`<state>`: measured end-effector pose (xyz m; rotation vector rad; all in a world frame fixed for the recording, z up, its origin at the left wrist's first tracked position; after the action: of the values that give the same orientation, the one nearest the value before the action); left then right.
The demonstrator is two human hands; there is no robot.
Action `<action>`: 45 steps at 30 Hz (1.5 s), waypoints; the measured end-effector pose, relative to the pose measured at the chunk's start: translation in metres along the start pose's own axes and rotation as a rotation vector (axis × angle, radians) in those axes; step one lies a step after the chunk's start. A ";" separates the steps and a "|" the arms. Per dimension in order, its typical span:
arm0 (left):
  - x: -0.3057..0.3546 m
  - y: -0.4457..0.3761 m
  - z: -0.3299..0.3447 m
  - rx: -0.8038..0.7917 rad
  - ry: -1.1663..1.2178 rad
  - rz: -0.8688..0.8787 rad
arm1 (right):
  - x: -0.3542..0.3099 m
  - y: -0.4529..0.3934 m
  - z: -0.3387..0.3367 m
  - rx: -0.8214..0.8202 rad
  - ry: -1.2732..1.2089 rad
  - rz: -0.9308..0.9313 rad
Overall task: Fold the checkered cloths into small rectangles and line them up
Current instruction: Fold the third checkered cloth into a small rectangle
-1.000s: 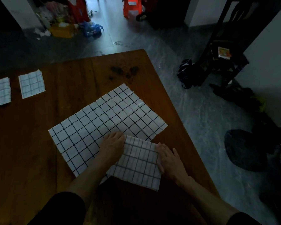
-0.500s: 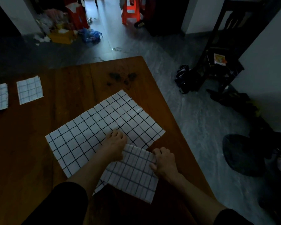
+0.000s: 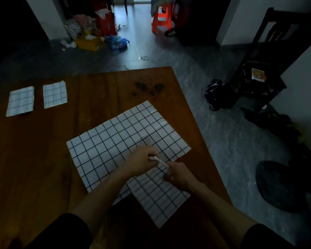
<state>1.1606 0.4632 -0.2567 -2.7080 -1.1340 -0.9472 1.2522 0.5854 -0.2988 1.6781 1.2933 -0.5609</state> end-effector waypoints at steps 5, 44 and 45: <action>0.000 0.012 -0.023 0.003 0.132 0.037 | -0.012 0.013 -0.015 -0.044 -0.022 -0.081; 0.030 0.066 0.044 0.144 -0.222 -0.105 | 0.056 0.095 -0.061 0.207 0.138 -0.154; 0.027 0.070 0.048 0.144 -0.240 -0.097 | 0.059 0.096 -0.057 0.196 0.155 -0.165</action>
<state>1.2462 0.4424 -0.2678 -2.7242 -1.3275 -0.5354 1.3513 0.6613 -0.2819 1.8142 1.5399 -0.6847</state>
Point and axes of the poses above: each hand's wrist, its own y-axis away from the middle knuckle, its own z-axis out of the palm, x = y × z, the point moved 6 cm from there along -y, towards the middle knuckle, and after that the axes turned 14 degrees about -y, right-handed, at the moved point
